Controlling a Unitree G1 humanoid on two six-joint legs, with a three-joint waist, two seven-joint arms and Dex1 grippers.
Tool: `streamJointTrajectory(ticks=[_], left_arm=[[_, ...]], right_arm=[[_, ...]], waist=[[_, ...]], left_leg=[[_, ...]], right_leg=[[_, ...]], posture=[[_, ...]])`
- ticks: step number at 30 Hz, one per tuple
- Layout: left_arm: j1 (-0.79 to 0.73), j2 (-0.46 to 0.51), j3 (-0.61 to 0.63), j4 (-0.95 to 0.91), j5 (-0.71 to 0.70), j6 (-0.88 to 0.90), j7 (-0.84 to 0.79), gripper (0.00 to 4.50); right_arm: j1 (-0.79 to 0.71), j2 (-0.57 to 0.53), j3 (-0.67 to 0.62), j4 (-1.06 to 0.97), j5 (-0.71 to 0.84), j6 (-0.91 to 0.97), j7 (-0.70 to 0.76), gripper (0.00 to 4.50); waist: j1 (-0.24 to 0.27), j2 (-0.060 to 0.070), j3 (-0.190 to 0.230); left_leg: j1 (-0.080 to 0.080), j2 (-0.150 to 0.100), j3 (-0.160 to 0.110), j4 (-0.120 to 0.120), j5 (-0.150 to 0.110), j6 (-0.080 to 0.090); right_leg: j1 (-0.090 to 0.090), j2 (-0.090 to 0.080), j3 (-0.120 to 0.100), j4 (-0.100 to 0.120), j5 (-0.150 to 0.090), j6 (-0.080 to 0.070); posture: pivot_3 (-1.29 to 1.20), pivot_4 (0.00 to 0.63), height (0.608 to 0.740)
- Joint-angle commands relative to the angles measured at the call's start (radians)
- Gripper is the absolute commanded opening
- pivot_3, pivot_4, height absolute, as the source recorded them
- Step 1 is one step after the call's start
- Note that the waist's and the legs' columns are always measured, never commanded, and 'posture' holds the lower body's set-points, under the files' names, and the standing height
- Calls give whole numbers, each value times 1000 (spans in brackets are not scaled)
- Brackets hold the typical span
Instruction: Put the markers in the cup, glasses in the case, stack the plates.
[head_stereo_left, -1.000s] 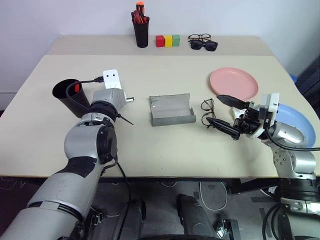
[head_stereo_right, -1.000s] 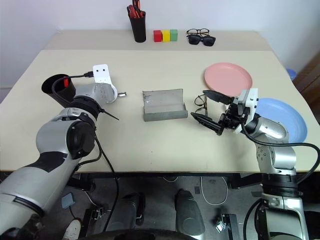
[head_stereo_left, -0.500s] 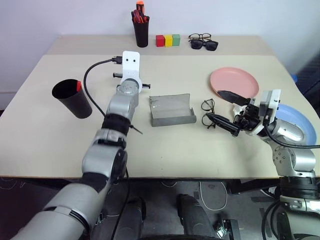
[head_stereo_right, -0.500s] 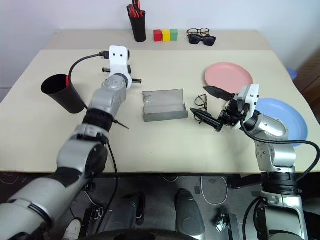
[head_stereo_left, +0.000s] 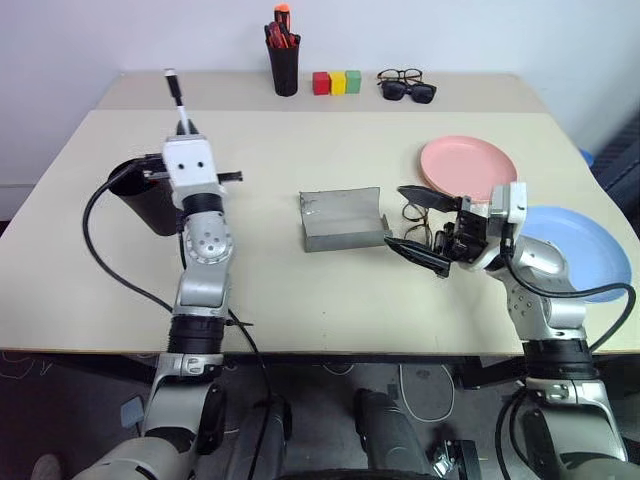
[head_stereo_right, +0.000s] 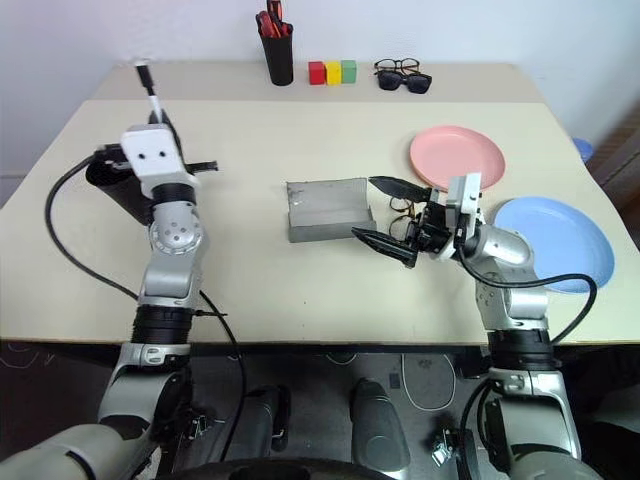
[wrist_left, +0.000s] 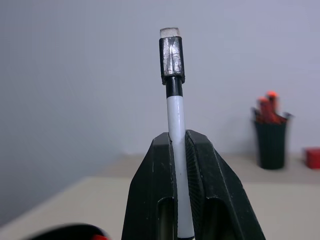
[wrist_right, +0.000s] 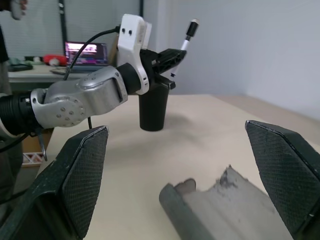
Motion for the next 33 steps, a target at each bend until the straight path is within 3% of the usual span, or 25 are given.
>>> streamJointTrajectory(ticks=[1,17,33], left_arm=[[-10,46,43,8,61,-91,84,46],[-1,184,81,328,109,-287,202,46],[-16,155,38,422,120,-355,233,46]], right_arm=[[-35,15,5,23,0,-26,22,4500],[-48,20,-2,39,-4,-20,37,4500],[-4,-10,-25,-27,6,7,3,4500]], waist=[[0,0,0],[-2,0,0],[-5,0,0]], left_leg=[[0,0,0,0,0,0],[0,0,0,0,0,0],[0,0,0,-1,0,0]], right_leg=[[0,0,0,0,0,0],[0,0,0,1,0,0],[0,0,-1,1,0,0]], posture=[[0,150,740],[0,150,740],[0,150,740]])
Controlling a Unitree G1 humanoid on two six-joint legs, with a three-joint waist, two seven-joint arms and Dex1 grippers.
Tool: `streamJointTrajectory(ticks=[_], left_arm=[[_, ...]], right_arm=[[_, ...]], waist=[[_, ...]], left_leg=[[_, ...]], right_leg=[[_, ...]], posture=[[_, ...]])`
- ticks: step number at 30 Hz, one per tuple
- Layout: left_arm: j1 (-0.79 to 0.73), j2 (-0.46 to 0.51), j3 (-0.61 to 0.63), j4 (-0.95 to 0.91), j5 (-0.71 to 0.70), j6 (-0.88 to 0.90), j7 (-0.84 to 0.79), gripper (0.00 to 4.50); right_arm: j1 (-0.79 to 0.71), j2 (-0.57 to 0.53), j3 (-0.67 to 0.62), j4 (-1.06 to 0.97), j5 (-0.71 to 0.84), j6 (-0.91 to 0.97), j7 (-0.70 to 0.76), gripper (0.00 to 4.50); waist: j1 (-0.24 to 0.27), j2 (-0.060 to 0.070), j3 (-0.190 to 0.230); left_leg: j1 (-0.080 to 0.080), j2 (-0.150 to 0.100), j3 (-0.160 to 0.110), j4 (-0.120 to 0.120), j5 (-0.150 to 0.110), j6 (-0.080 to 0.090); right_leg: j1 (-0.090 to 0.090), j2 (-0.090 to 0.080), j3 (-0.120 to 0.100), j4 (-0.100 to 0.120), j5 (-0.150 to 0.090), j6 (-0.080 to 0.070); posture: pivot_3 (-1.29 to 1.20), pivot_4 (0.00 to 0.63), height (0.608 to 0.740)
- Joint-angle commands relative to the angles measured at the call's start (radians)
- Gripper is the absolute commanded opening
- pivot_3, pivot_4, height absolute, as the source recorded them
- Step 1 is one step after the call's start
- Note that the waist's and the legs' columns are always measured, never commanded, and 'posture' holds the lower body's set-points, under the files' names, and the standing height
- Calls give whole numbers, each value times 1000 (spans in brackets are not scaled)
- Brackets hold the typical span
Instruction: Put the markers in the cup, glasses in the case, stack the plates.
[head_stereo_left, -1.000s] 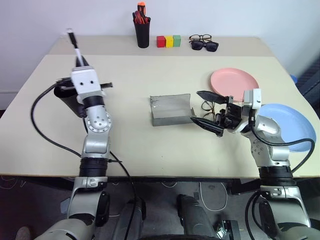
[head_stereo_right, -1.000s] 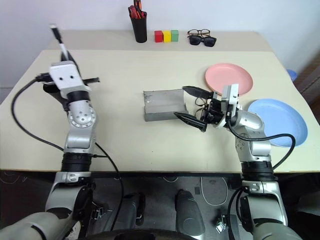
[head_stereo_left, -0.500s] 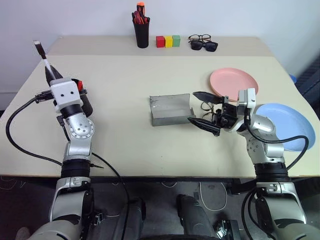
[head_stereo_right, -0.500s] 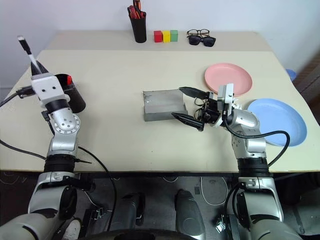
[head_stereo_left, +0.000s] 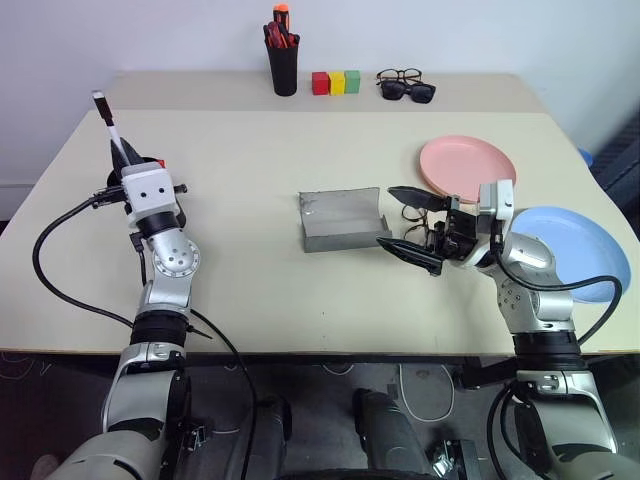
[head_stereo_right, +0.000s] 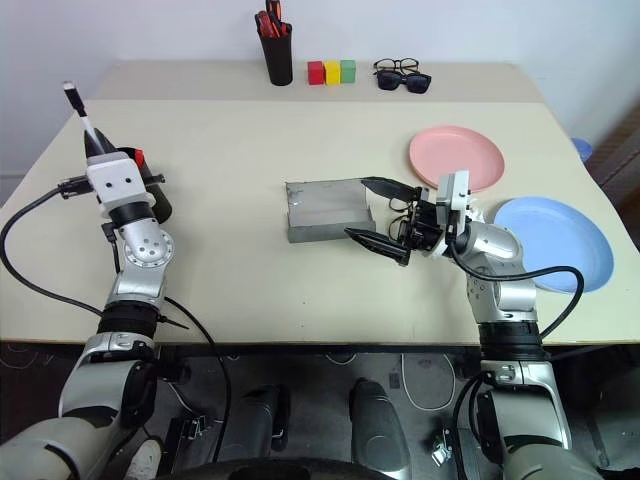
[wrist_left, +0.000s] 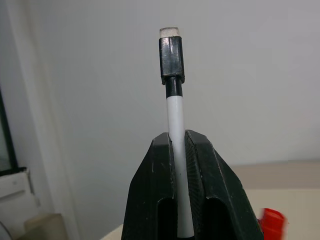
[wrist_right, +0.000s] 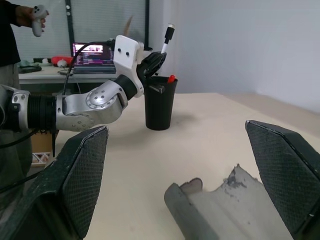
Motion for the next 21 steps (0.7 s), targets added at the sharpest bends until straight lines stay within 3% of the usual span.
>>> streamJointTrajectory(ticks=[1,4,7,12,17,21], left_arm=[[22,3,0,-30,3,-18,10,46],[41,1,0,-40,1,-19,7,46],[68,1,-1,-62,5,8,0,1077],[105,-9,6,-95,-23,-20,-24,3567],[130,-45,-4,-194,-92,-28,-114,3567],[163,-84,-159,-528,-260,403,-497,3567]], right_arm=[[0,-21,-33,-50,24,-2,-5,4500],[4,-25,-35,-55,25,1,-6,4500],[6,-27,-39,-54,24,2,-5,4500],[6,-27,-39,-43,21,-4,-3,4500],[9,-30,-44,-34,19,-7,-1,4500],[60,-88,-59,-70,8,54,-41,4500]], waist=[[0,0,0],[1,0,0],[3,0,0],[2,0,0],[3,0,0],[21,0,0]], left_leg=[[0,0,0,0,0,0],[0,0,0,0,0,0],[0,0,0,0,0,0],[0,0,0,0,0,0],[0,0,0,0,0,0],[-1,0,0,0,0,0]], right_leg=[[0,0,0,0,0,0],[0,0,0,0,0,0],[0,0,0,0,0,0],[0,0,0,0,0,0],[0,0,0,0,0,0],[0,0,0,-1,0,0]], posture=[[0,150,740],[0,150,740],[0,150,740],[0,150,740],[0,150,740],[0,150,740]])
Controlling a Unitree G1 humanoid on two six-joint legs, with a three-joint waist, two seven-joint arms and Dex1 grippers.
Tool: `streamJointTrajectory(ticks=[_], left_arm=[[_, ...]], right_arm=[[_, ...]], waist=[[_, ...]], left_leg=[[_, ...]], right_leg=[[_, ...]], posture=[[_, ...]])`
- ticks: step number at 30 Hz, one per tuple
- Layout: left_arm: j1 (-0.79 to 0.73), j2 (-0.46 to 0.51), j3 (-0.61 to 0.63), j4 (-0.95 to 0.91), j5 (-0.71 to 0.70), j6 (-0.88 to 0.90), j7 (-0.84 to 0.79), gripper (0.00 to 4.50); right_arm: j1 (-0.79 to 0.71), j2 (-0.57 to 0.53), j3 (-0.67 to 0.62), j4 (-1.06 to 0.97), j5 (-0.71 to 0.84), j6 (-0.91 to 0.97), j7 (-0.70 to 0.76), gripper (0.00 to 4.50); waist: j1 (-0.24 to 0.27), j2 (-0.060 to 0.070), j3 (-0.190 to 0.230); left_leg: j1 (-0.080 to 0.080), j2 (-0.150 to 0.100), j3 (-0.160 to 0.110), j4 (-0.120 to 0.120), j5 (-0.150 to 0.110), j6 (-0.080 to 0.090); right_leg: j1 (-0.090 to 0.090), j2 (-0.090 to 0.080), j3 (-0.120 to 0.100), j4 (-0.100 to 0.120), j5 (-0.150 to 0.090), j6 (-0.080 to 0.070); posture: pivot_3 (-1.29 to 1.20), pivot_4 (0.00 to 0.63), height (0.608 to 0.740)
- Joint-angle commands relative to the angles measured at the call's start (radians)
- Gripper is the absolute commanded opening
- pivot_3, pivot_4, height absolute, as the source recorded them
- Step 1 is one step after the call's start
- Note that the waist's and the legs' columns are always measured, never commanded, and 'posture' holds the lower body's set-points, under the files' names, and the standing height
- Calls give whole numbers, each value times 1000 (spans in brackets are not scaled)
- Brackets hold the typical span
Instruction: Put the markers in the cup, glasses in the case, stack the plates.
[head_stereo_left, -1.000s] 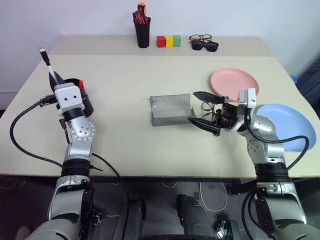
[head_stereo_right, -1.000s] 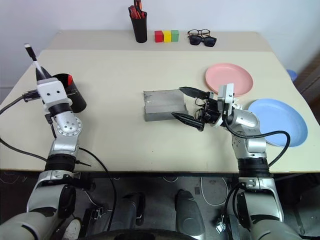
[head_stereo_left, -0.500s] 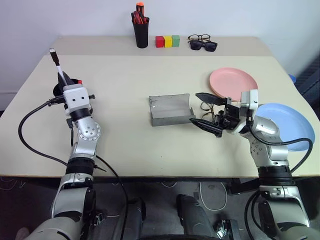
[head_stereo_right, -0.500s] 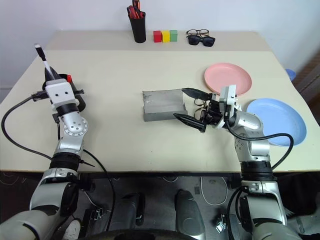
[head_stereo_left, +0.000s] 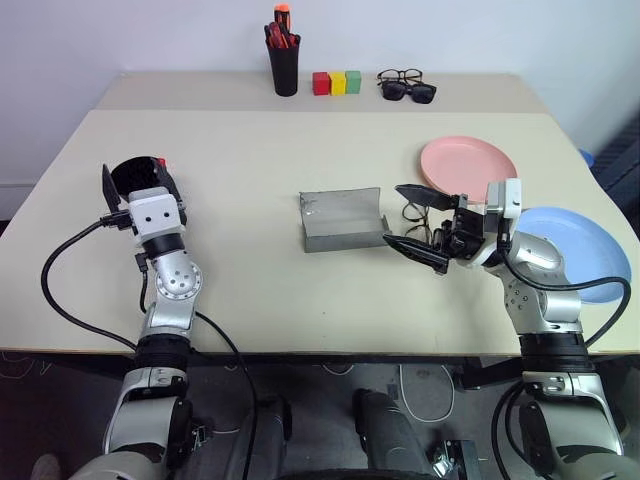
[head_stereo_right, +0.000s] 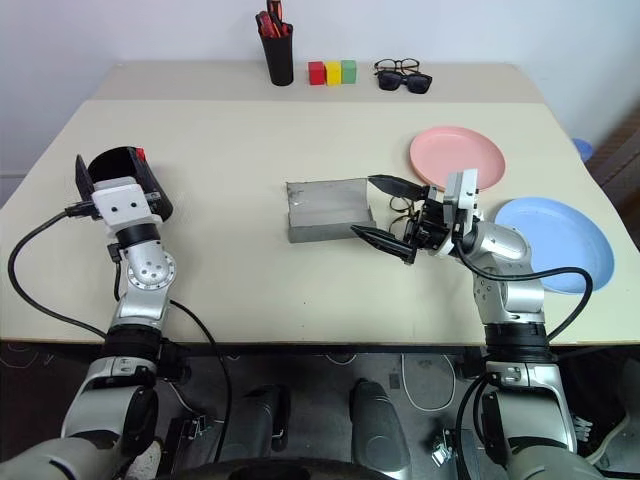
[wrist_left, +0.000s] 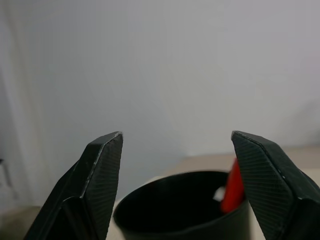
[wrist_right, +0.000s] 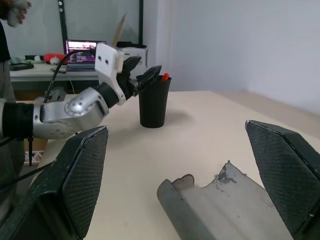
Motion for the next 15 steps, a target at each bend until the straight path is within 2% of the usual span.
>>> streamJointTrajectory(ticks=[1,4,7,11,15], left_arm=[[13,11,-145,-281,-133,365,-320,3567],[-17,101,-296,-413,-274,596,-698,3567],[-69,106,-296,-413,-377,727,-823,3567],[-188,130,-335,-301,-419,817,-1020,3567],[-374,162,-432,-52,-365,832,-1249,3567]], right_arm=[[40,-54,-41,-76,12,48,-34,4500],[140,-122,-82,-166,14,105,-82,4500],[251,-180,-132,-255,8,152,-140,4500],[423,-236,-210,-361,-30,151,-191,4500],[579,-245,-307,-455,-29,167,-244,4500]], waist=[[10,0,0],[11,0,0],[8,1,0],[1,1,0],[5,0,0]], left_leg=[[0,0,0,0,0,0],[0,0,0,-1,0,0],[0,0,0,-2,0,0],[1,1,1,-1,0,0],[0,1,1,0,0,1]], right_leg=[[0,0,0,0,0,0],[-1,0,0,0,0,0],[-1,1,0,0,-1,-1],[-1,2,1,0,-3,-4],[0,2,1,-2,-4,-5]], posture=[[0,150,740],[0,150,740],[0,150,740],[0,150,740],[0,150,740]])
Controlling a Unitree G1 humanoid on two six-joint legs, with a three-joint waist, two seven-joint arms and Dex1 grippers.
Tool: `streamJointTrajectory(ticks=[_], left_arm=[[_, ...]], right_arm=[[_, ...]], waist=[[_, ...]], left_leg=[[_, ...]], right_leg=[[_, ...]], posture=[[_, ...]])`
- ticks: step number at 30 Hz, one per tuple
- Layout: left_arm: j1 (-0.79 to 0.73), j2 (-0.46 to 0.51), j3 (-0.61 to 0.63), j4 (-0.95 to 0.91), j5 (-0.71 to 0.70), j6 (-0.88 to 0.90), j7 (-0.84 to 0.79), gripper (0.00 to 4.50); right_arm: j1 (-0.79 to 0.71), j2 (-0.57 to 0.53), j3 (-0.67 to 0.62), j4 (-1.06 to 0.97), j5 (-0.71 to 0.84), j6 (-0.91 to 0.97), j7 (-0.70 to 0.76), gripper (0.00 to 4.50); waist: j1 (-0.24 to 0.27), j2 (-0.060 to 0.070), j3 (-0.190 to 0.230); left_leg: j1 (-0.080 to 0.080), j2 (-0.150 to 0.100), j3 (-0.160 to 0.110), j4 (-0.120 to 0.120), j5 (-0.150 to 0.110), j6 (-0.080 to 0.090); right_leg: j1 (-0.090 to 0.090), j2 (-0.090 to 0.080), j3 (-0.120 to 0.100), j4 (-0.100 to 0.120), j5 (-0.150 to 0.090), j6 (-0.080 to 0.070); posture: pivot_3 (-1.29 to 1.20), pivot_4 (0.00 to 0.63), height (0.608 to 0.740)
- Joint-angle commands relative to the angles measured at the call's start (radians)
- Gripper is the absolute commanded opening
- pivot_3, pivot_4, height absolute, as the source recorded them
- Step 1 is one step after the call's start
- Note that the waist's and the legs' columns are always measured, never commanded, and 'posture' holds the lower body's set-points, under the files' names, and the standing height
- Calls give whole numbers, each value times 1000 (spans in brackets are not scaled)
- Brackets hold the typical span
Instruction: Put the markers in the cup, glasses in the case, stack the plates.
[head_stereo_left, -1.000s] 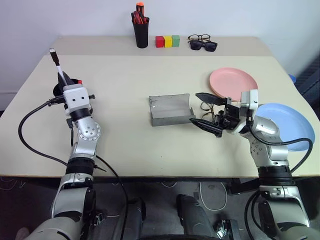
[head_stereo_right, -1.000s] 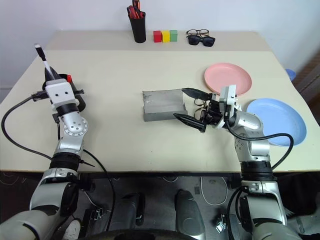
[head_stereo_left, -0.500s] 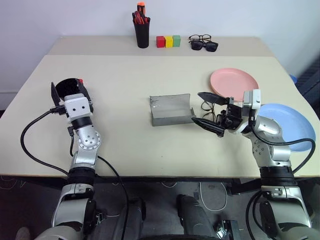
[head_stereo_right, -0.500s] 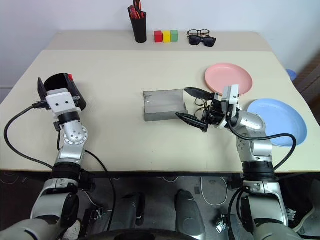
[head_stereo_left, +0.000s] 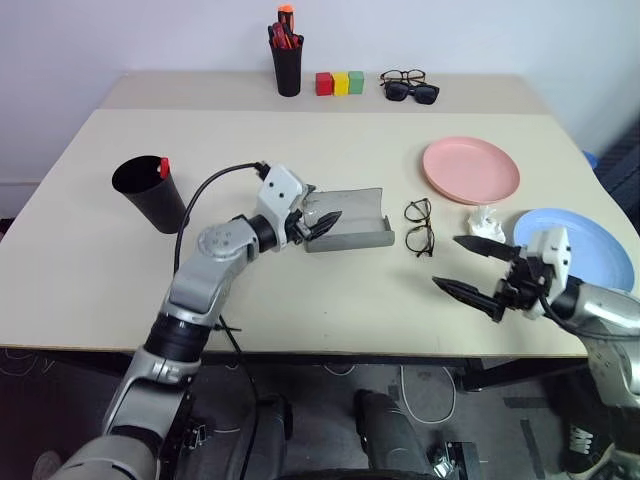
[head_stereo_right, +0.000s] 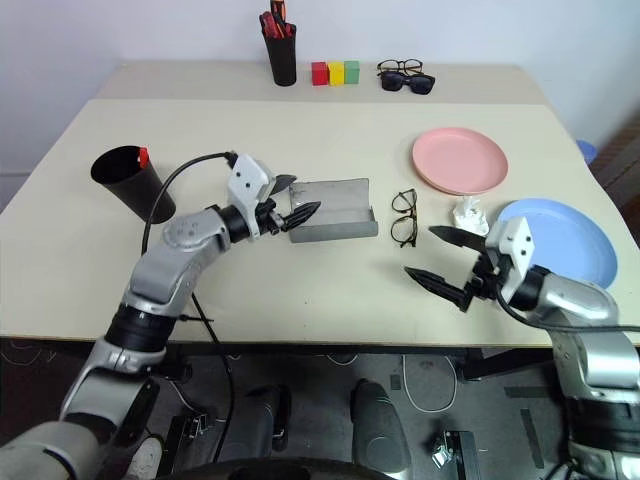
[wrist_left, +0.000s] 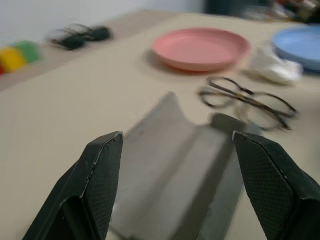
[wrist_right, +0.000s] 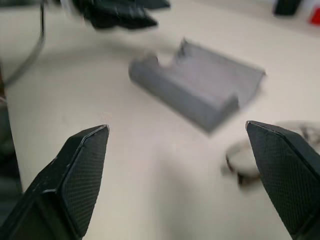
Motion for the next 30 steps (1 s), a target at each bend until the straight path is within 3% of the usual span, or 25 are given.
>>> streamJointTrajectory(ticks=[1,9,13,16,21,30], left_arm=[[-136,13,-90,197,62,-31,-194,3567],[-400,-69,-201,658,202,-252,-524,3567],[-466,-116,-225,818,286,-312,-555,3567],[-492,-141,-218,873,318,-332,-596,2830],[-499,-158,-223,914,375,-353,-606,317],[-463,-152,-201,847,394,-312,-633,317]], right_arm=[[75,-10,-97,-93,1,-6,-48,4500],[238,53,-182,-248,9,0,-163,4500],[282,75,-189,-299,8,-1,-200,4500],[309,91,-194,-329,10,-2,-222,4500],[338,104,-195,-343,8,-12,-240,4500],[289,88,-166,-296,-5,-25,-239,4500]], waist=[[1,0,0],[6,-1,0],[7,-1,0],[8,-1,0],[9,-1,0],[8,-1,0]], left_leg=[[0,0,1,0,0,0],[-4,0,0,-1,-1,2],[-7,0,0,0,-3,5],[-8,0,0,0,-4,7],[-11,0,0,1,-4,7],[-11,0,0,1,-4,7]], right_leg=[[0,0,0,-1,0,0],[0,-1,0,-8,0,0],[0,-1,0,-11,1,0],[-1,-1,0,-12,1,0],[-3,-1,-1,-12,1,1],[-3,-1,-1,-11,2,2]], posture=[[0,150,740],[0,150,740],[0,150,740],[0,150,740],[0,150,740],[0,150,740]])
